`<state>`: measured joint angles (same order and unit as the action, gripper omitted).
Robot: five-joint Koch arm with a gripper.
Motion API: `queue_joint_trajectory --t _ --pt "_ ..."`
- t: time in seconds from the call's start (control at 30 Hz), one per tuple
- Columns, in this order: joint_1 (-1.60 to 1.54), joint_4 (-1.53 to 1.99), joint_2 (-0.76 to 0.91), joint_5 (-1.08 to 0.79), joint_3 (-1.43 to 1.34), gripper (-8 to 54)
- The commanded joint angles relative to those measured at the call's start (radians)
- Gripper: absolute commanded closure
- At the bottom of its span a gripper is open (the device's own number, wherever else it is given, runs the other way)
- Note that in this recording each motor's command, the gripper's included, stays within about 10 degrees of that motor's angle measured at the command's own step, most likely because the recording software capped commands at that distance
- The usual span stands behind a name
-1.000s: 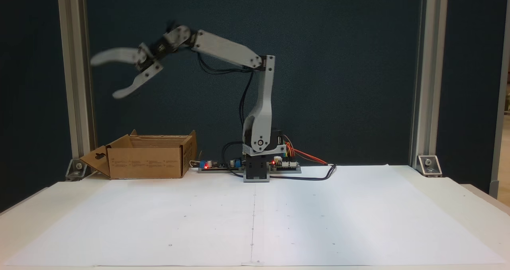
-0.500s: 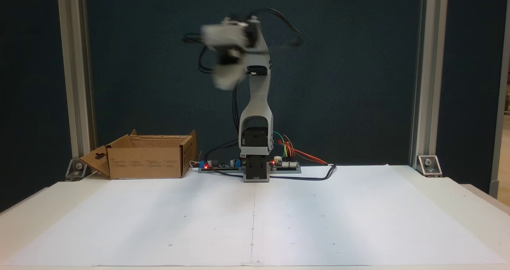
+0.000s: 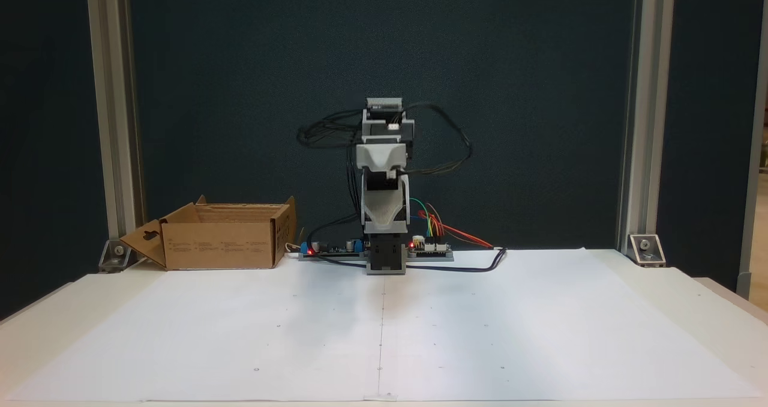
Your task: Grasp a green dice and put it in the bin.
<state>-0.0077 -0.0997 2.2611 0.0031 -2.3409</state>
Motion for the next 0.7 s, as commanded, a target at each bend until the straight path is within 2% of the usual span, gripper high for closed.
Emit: queue_joint_trajectory --t 0.0,0.33,0.67 --pt "0.052 -0.165 0.112 0.029 -0.015 1.5" --pt "0.1 -0.592 0.112 0.015 -0.356 1.8" --pt "0.091 -0.997 0.11 -0.006 -0.5 2.0"
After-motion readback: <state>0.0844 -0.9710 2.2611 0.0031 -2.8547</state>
